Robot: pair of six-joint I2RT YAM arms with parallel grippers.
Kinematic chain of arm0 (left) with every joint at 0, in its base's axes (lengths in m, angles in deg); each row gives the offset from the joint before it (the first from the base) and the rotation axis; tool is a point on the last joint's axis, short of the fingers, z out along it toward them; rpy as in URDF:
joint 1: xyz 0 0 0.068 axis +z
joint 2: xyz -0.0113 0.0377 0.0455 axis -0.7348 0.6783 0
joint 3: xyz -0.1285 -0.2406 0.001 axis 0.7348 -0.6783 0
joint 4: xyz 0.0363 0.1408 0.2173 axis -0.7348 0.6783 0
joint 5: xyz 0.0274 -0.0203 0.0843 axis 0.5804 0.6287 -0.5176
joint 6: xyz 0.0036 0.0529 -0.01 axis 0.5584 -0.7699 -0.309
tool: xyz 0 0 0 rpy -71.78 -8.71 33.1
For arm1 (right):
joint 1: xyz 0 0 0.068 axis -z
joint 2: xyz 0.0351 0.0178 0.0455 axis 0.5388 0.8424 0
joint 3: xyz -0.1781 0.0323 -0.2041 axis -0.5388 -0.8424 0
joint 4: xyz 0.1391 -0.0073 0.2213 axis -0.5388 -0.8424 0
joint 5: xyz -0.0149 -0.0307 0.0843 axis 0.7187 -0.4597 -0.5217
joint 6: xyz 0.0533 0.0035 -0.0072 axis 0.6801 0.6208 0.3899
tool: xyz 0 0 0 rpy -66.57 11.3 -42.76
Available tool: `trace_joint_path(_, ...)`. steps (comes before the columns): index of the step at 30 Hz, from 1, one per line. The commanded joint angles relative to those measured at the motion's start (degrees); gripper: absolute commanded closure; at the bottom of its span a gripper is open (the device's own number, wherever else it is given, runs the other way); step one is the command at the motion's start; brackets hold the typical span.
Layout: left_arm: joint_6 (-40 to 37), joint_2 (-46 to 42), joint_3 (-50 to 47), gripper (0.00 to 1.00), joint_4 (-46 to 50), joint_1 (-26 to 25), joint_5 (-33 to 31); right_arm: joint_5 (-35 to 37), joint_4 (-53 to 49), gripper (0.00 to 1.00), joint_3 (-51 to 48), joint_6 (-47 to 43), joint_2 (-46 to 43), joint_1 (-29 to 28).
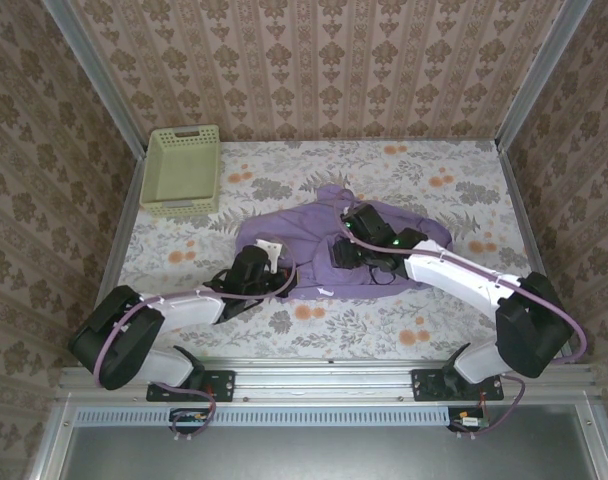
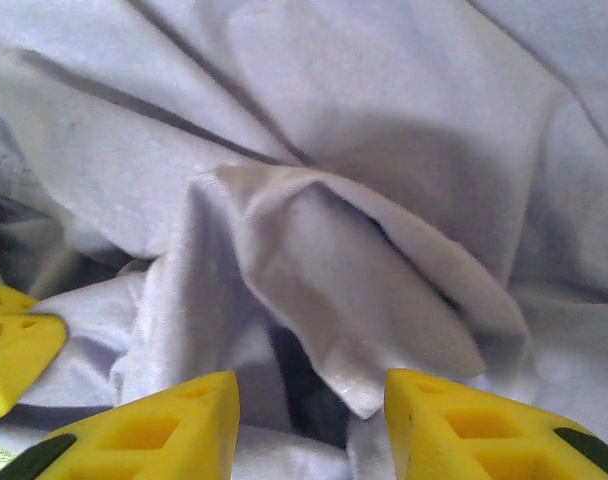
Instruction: Fold the inside-out t-shirt
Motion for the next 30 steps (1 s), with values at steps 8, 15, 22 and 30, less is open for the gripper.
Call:
trace_joint_path(8, -0.61, 0.54, -0.39, 1.0, -0.9, 0.41, 0.84, -4.45, 1.98, 0.58, -1.67, -1.62, 3.46, 0.73)
trace_joint_path(15, -0.58, 0.43, -0.3, 1.0, -0.67, 0.41, 1.15, -2.5, 1.27, 0.61, 0.74, -1.05, 9.33, 0.73)
trace_joint_path(22, -0.64, -0.06, -0.65, 1.0, -0.4, 0.4, 0.51, 2.86, -0.09, 0.85, 1.24, -1.65, 10.42, 0.73)
trace_joint_path(30, -2.61, -0.47, 1.3, 1.0, 4.7, 0.5, -2.64, 9.15, -4.7, 1.0, -0.24, -2.38, 1.84, 0.73)
